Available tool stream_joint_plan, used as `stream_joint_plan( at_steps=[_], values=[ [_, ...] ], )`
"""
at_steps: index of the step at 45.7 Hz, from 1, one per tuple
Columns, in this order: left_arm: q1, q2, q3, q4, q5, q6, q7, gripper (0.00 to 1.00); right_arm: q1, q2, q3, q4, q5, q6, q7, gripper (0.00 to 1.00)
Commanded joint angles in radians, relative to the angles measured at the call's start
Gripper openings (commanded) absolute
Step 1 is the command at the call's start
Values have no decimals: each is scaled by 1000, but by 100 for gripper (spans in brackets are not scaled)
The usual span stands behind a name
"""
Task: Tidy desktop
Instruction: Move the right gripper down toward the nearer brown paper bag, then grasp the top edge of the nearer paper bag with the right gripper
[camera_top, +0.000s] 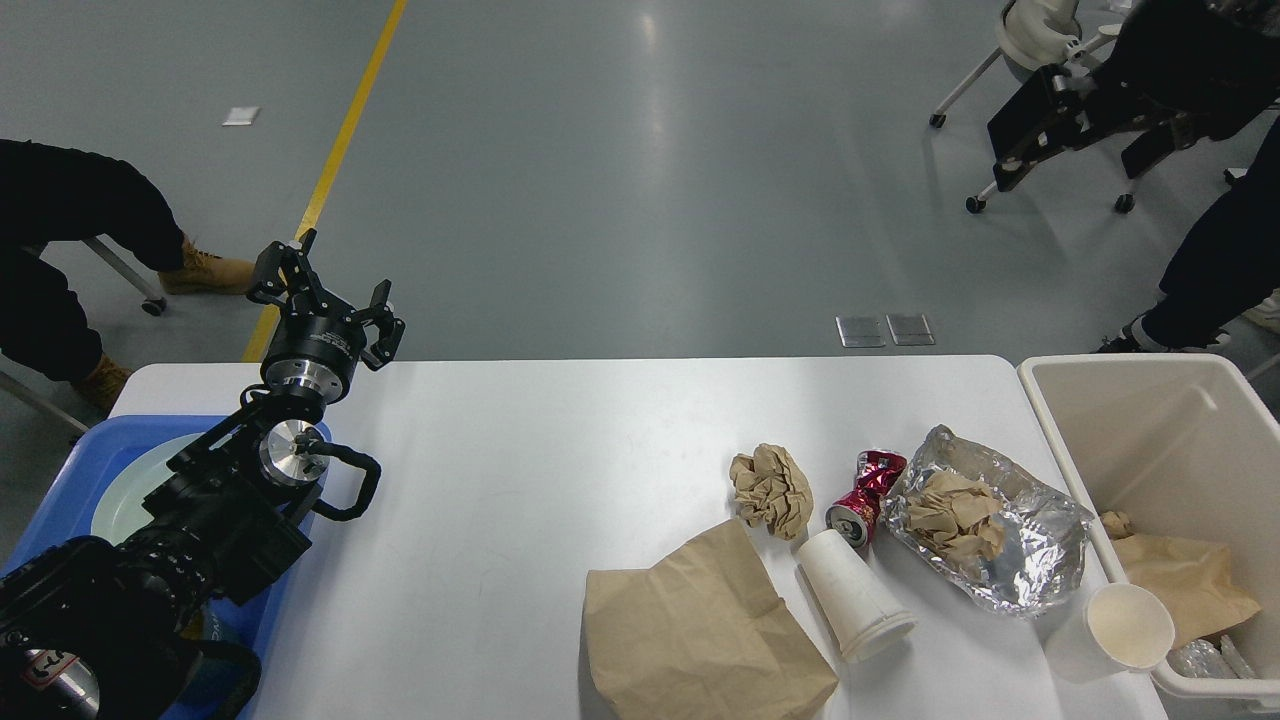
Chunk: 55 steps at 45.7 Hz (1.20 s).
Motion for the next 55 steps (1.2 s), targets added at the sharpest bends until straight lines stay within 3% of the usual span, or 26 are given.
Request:
stream_joint_plan(
  at_steps=[1,4,6,22,33,39,55],
  values=[
    [0,0,0,0,0,0,0,96,0,-20,-21,319,2,-102,-4,100],
    [0,0,0,0,0,0,0,96,0,-28,-27,456,2,-283,-4,100],
    [0,0,0,0,0,0,0,96,0,-27,-21,510,2,-331,-4,100],
    [0,0,0,0,0,0,0,96,-187,-50,169,499,110,-360,-4,100],
    [0,0,0,0,0,0,0,96,-466,-7,206,377,108,-501,-1,100],
    [0,0,0,0,0,0,0,96,-585,44,215,321,107,-504,-1,100],
    [0,0,0,0,0,0,0,96,-773,47,362,274,120,-507,-4,100]
  ],
)
